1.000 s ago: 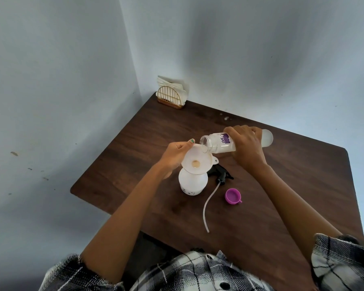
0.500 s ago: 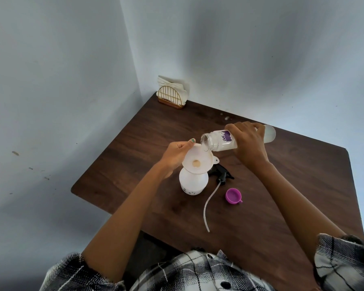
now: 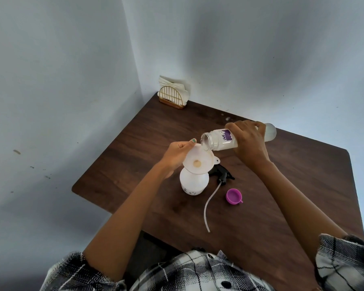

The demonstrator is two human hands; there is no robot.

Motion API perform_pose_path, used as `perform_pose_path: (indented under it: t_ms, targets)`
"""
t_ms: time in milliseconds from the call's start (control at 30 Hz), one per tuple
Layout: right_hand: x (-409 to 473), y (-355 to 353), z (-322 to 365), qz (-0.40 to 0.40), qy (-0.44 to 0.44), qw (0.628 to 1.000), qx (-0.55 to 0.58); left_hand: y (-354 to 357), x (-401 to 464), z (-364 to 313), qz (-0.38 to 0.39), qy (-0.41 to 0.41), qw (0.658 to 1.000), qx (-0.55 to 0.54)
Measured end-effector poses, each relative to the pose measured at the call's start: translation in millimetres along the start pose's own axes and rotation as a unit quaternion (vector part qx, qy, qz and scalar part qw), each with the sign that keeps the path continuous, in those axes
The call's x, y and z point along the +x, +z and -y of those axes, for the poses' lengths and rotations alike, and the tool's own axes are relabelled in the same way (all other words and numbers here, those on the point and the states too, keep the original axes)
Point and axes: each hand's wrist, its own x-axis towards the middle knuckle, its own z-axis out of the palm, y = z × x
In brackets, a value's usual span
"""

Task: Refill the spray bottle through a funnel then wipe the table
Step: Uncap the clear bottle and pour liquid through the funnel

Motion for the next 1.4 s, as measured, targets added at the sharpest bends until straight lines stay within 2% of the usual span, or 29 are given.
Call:
perform_pose_path:
  t_ms: [1400]
  targets:
    - [-1.4,-0.5,0.4,0.013,-0.013,1.000,-0.006,-1.5,4.7,4.6,0.003,0.009,1.000,0.001]
